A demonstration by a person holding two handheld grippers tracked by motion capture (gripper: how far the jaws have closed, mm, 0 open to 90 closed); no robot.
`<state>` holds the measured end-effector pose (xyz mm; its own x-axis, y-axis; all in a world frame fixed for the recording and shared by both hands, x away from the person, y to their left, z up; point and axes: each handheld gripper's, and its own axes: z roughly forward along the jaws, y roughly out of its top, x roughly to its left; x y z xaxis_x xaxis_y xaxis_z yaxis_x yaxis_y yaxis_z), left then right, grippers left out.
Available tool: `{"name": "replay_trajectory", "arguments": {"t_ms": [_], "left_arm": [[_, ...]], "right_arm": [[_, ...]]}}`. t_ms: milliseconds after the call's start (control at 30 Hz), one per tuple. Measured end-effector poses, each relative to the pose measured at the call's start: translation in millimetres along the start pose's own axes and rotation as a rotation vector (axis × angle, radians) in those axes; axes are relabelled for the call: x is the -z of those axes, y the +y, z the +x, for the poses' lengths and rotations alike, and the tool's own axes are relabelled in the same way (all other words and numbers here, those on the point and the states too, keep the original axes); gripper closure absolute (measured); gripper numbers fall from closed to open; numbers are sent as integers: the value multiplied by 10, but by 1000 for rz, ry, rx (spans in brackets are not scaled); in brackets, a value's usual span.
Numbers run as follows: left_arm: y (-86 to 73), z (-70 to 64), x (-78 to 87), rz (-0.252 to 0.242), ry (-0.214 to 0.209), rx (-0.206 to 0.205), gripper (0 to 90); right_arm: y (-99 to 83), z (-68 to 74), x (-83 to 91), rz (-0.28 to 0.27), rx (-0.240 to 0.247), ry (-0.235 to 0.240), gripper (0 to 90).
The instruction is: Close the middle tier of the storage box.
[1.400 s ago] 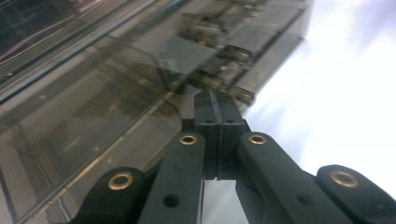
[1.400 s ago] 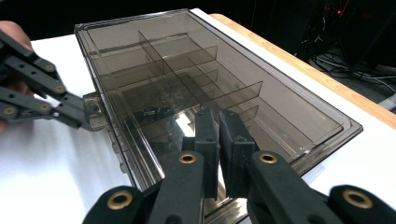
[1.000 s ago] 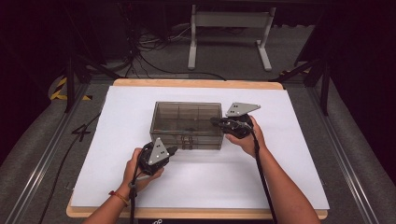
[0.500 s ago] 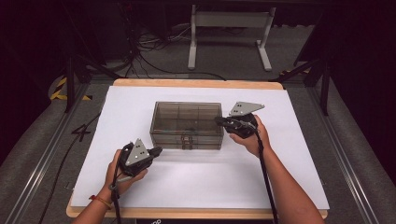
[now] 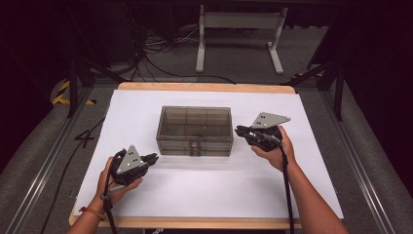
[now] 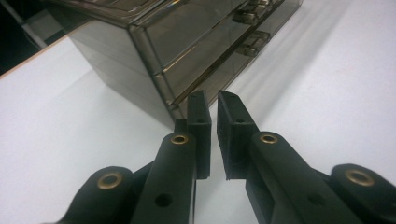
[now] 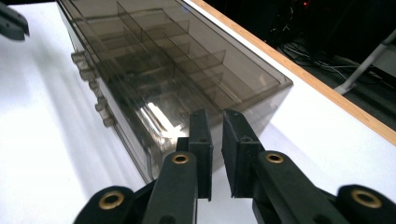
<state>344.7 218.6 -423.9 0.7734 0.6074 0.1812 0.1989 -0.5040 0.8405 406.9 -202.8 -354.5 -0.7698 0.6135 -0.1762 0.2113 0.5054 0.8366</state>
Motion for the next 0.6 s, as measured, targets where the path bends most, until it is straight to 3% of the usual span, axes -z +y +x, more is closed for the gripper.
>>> {"name": "replay_trajectory", "arguments": {"t_ms": [133,267,600], "left_arm": [[-30,50,76,-22,7,30,822],[-56,96,134,-28,22,34,797],[-164,258,215,-3,58,48,729]], "right_arm": [[-92,-10,130,-7,-6,-13,795],[-217,-15,267,-12,-18,-23,783],[-490,23,492,-2,-22,-38,755]]}}
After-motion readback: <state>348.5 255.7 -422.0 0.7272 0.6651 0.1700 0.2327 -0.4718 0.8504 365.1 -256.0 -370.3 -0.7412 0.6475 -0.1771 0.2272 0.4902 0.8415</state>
